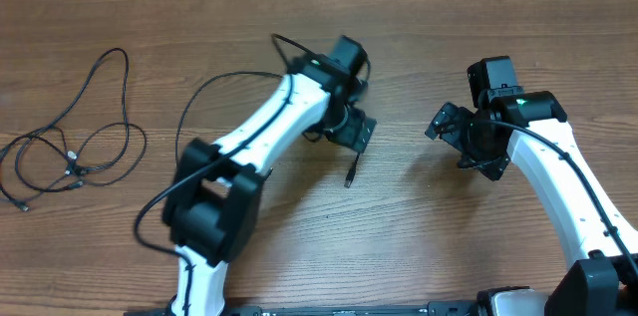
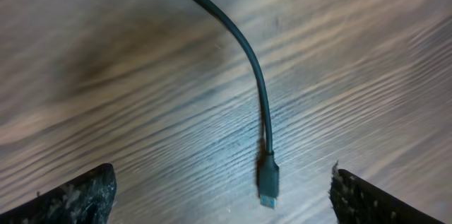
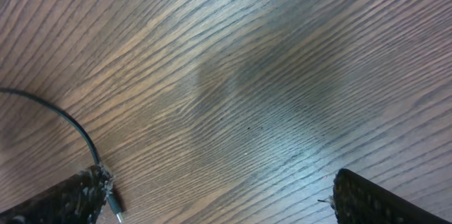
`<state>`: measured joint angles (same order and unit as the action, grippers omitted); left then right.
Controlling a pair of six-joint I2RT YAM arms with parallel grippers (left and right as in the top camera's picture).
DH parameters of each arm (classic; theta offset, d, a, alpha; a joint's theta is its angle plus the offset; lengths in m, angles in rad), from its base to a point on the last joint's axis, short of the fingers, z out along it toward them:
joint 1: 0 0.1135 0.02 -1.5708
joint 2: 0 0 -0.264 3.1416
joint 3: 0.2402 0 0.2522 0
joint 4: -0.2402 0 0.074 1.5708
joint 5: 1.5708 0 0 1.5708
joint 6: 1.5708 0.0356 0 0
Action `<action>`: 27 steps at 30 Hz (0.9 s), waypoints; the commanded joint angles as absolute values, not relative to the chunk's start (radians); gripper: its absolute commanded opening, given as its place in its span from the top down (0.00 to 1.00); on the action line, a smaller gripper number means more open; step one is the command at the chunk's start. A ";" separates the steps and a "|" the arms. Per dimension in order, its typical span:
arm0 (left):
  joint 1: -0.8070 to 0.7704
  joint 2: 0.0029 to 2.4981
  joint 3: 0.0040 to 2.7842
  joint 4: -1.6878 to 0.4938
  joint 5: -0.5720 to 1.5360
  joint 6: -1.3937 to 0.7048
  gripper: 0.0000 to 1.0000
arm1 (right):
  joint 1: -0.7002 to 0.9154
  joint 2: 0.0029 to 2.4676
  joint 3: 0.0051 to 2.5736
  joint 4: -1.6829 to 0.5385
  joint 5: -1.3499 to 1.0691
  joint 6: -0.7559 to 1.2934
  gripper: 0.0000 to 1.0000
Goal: Untangle cables
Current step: 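Grasp the black cable near its connector end with the left gripper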
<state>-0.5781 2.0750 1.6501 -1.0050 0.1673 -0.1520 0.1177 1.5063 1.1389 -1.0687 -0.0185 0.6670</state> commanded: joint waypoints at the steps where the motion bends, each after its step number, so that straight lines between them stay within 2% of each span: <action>1: -0.625 2.144 1.657 -1.013 0.081 -0.027 0.04 | 0.115 1.481 1.151 -1.069 0.003 0.688 0.00; 9: -0.675 2.183 1.657 -1.023 0.011 -0.022 0.05 | 0.116 1.481 1.151 -1.069 0.004 0.688 0.00; 13: -0.677 2.183 1.657 -1.024 -0.016 -0.022 0.12 | 0.115 1.481 1.151 -1.069 0.003 0.688 0.00; 27: -0.719 2.183 1.657 -1.053 -0.078 -0.033 0.12 | 0.116 1.481 1.151 -1.069 0.003 0.688 0.00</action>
<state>-0.6949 2.1742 1.6501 -1.0508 -0.0654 -0.0444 0.1177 1.5063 1.1389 -1.0706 -0.0105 0.6807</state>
